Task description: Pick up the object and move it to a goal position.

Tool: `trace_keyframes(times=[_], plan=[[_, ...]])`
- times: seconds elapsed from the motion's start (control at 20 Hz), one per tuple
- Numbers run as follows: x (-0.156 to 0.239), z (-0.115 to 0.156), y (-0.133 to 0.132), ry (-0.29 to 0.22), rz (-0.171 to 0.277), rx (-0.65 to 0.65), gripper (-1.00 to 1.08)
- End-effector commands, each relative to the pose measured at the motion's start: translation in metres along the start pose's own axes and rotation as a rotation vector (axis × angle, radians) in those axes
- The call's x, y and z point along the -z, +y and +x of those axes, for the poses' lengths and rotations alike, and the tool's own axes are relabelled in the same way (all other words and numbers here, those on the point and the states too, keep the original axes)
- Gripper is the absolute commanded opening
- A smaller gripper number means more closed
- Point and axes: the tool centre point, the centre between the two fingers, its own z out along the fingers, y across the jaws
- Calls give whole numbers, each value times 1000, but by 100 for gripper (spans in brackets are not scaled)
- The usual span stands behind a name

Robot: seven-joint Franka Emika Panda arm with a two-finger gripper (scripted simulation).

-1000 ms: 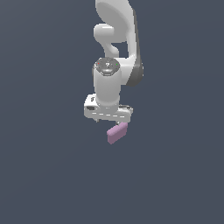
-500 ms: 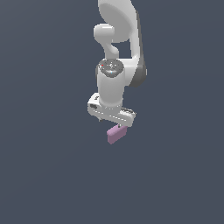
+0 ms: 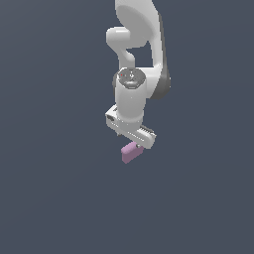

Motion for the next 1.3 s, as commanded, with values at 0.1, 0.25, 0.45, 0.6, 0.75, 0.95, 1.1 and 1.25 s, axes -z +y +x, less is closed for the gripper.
trace_keyframes(times=[0.1, 0.25, 0.45, 0.6, 0.75, 0.95, 1.1, 1.25], plan=[[-1, -3, -6, -2, 3, -115, 100], [-2, -5, -10, -4, 5, -182, 100], [-2, -7, -14, -6, 7, -253, 100], [-3, -9, -16, -7, 8, -294, 100], [-3, -9, -18, -8, 9, -322, 100], [-3, -10, -19, -8, 9, -343, 100], [-3, -10, -19, -8, 9, -341, 100], [-7, -10, -19, -8, 9, -342, 100]])
